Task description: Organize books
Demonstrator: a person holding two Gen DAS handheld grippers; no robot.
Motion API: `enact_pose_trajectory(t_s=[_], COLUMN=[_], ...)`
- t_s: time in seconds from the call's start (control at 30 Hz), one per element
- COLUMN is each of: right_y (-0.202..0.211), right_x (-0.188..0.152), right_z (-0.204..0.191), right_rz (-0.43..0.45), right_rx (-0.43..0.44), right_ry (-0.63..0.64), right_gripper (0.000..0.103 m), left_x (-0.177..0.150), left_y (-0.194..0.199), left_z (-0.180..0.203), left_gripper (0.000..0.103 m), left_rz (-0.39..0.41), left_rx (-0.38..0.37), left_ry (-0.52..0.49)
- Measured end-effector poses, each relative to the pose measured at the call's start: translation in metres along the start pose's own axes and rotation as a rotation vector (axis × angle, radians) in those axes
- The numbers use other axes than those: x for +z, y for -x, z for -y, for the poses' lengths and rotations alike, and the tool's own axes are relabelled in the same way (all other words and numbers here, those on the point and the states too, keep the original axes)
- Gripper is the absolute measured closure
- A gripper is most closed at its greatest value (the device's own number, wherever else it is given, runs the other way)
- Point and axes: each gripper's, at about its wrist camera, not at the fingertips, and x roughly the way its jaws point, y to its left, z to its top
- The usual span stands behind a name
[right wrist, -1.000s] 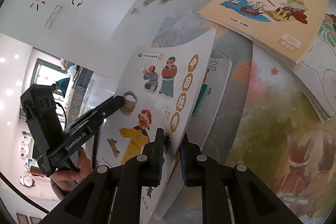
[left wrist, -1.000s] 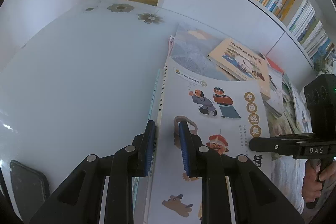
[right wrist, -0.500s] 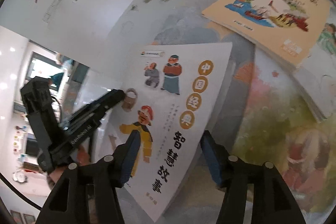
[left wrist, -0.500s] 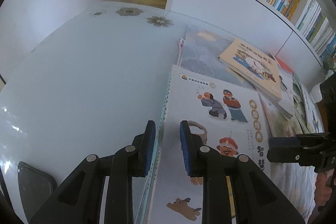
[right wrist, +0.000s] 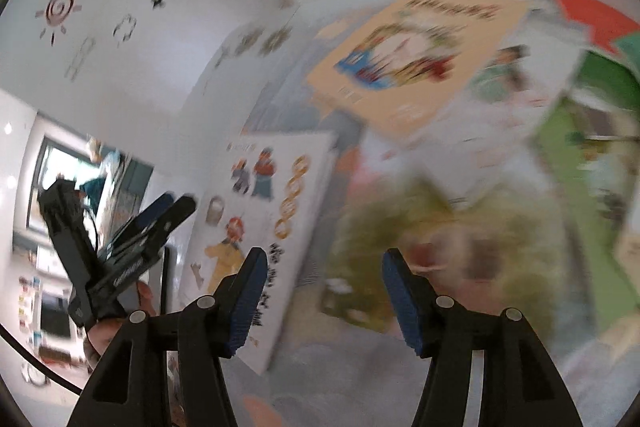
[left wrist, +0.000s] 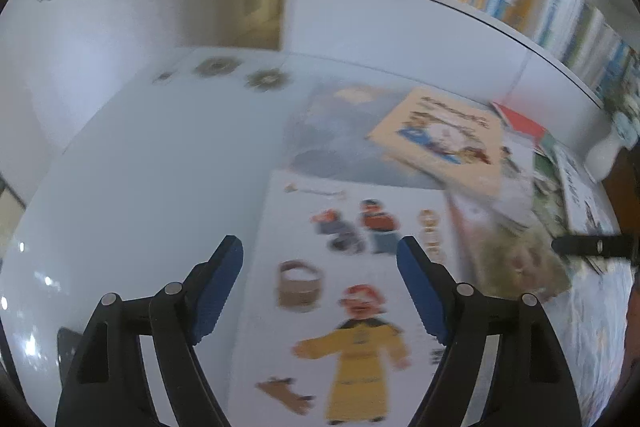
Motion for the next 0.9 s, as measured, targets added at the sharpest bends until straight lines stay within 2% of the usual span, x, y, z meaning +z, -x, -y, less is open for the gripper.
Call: enact_pose_trajectory(t_s=[0.17,0.27,0.4,0.5,0.63,0.8,0.9], right_y=[0.040,0.049,0.037,0.020,-0.006,-0.029,-0.040], right_x=[0.008,0.019,0.039,0.055,0.073,0.088,0.095], right_z=[0.041,0.060,0.067,0.071,0.071,0.077,0.077], right_rz=[0.110,0.160,0.175,0.176,0.184,0.164,0.166], right_rx=[-0.002,0.018,0.014,0.026,0.048,0.053,0.072], right_ry=[-0.097,-0.146,-0.174,-0.186,-0.187,-0.198,-0.190], right_gripper=[0.045,0.045,0.045,0.045,0.045,0.045,0.045], left_x=[0.032,0.061,0.088,0.104,0.118,0.128,0.128], left_y=[-0.017,-0.046,-0.085,-0.113,-0.148,-0.175,-0.193], left_z=[0.042,0.063,0.081,0.091,0.098,0.096,0.095], left_gripper=[0.025,0.025,0.025,0.025,0.025,0.025,0.025], left_rz=[-0.040,-0.070,-0.094,-0.066,-0.101,-0.110,-0.145], left_rx=[-0.138,-0.152,-0.124,-0.112,-0.047,-0.007,0.015], left_ry=[-0.059,-0.082,-0.113,-0.145,-0.190,-0.193,-0.195])
